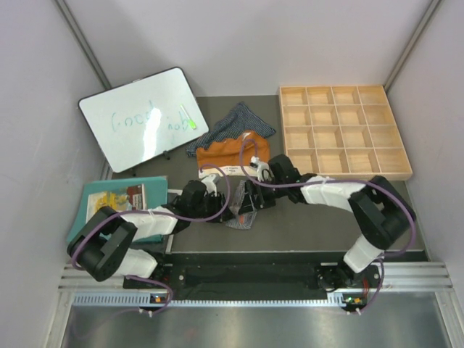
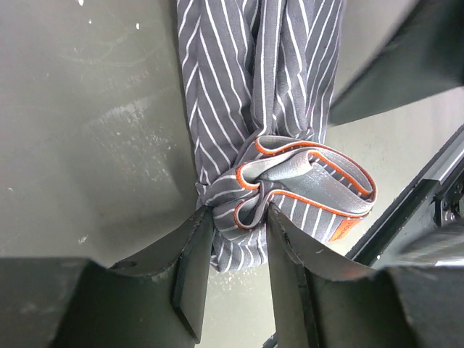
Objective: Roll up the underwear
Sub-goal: Roll the underwear to the center of the board.
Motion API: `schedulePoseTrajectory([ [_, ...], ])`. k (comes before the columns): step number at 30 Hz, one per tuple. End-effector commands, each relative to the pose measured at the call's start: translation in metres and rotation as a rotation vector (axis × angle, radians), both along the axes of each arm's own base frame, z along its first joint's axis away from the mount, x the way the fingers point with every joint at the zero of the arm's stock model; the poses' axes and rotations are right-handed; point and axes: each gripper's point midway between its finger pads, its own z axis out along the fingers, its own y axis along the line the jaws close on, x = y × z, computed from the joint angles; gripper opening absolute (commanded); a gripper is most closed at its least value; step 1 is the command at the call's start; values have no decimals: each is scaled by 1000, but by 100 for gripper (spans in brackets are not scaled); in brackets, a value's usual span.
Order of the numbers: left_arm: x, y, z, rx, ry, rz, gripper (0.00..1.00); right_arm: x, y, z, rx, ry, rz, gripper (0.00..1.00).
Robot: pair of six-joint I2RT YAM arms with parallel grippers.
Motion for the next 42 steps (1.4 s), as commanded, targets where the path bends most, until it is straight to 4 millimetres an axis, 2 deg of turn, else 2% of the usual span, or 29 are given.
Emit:
schedulePoseTrajectory([
  [1,0,5,-10,45,12,14,41,12,-23,19,-45,-82,-174,88],
  [3,0,3,-9,45,11,7,41,9,-28,29,-27,-94,-216,91],
  [5,0,1,-6,38,7,-6,41,-1,-35,21,-38,-63,-254,95],
  [6,-1,0,-6,37,7,-11,41,0,-34,25,-14,-81,-266,95],
  [7,-1,-1,-5,37,1,-16,41,-8,-35,17,-23,-55,-275,96],
  [10,-2,-3,-5,39,2,-25,41,-17,-29,9,-4,-40,-281,96],
  [12,-3,-3,-5,40,2,-29,41,-17,-22,10,26,-49,-282,96],
  [18,-3,-7,-4,41,0,-43,40,-22,-6,-8,-10,-36,-280,96],
  [23,-4,-10,0,27,-15,-53,40,-15,-11,-27,-88,-31,-353,93],
  [26,-3,-12,3,18,-29,-59,41,-13,-19,-40,-152,-15,-390,83],
  [27,-3,-12,4,16,-34,-62,41,-12,-21,-43,-171,-14,-404,72],
  [29,-4,-13,7,10,-40,-68,44,-13,-26,-51,-205,2,-415,61],
  [30,-4,-13,9,7,-47,-71,45,-12,-28,-53,-215,3,-427,52],
  [32,-4,-12,11,8,-51,-72,53,-15,-33,-59,-252,12,-434,43],
  [33,-4,-12,16,1,-61,-72,56,-12,-35,-59,-264,5,-445,34],
  [37,1,-7,25,5,-97,-36,68,-11,-42,-63,-311,-5,-453,19],
  [39,4,-5,26,15,-108,-21,68,-11,-43,-64,-321,-10,-444,10],
  [42,9,-8,26,9,-116,-16,69,-12,-41,-66,-324,-14,-415,3],
])
